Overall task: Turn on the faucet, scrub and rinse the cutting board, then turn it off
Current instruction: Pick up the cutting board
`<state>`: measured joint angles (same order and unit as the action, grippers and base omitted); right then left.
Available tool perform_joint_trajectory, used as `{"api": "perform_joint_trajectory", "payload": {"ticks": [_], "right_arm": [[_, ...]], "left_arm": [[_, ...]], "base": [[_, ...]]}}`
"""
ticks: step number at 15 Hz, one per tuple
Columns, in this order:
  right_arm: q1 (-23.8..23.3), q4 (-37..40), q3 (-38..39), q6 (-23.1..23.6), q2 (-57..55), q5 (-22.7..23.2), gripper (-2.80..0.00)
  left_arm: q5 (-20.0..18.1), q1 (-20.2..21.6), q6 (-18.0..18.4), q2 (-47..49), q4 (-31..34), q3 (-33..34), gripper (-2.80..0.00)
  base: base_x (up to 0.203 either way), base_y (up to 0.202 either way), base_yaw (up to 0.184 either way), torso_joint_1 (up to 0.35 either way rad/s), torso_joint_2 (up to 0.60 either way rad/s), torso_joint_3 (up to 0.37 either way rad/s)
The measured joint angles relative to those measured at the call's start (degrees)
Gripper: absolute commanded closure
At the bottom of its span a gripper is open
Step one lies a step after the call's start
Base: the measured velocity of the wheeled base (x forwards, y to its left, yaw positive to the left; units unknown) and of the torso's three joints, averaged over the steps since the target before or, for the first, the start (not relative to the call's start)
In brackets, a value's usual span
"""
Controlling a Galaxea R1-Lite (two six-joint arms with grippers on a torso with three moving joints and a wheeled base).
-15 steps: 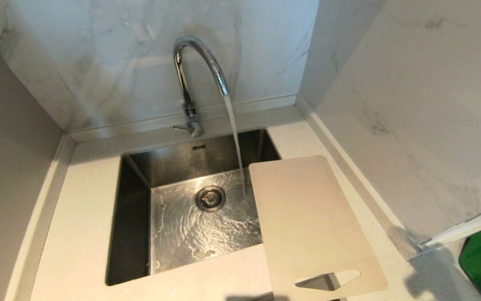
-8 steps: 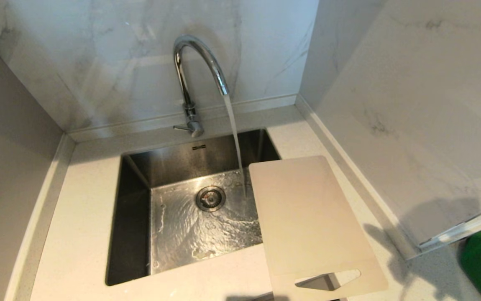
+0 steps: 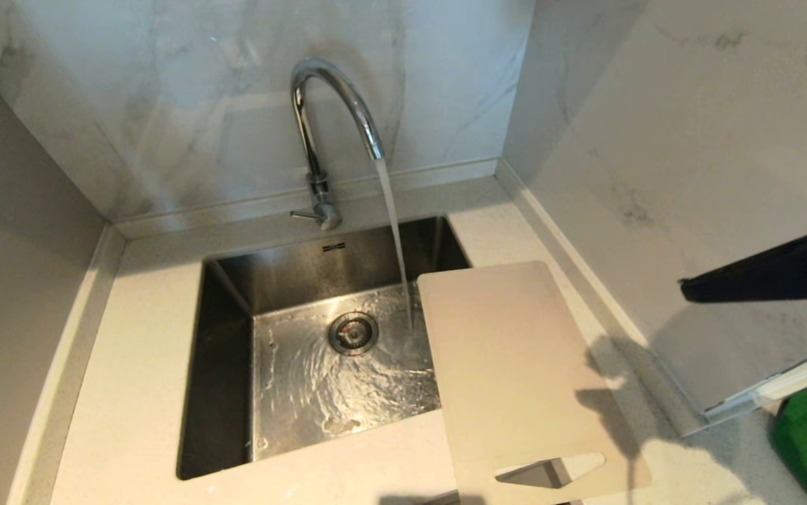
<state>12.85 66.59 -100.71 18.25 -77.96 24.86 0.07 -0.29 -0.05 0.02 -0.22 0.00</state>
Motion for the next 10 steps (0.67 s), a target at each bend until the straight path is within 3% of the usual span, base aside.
{"api": "perform_joint_trajectory", "payload": {"ticks": [5, 10], "right_arm": [[4.16, -0.98, 13.37, 1.57, -5.01, -5.55, 0.0], [4.77, -2.86, 22.1, 4.07, -7.68, -1.9, 0.0]], "left_arm": [[0.0, 0.0, 0.01, 0.0, -0.02, 0.0, 0.0], [0.0, 0.05, 0.0, 0.0, -0.02, 0.0, 0.0]], "base": [[0.0, 0.0, 0.0, 0.0, 0.0, 0.0], [0.0, 0.0, 0.0, 0.0, 0.0, 0.0]]}}
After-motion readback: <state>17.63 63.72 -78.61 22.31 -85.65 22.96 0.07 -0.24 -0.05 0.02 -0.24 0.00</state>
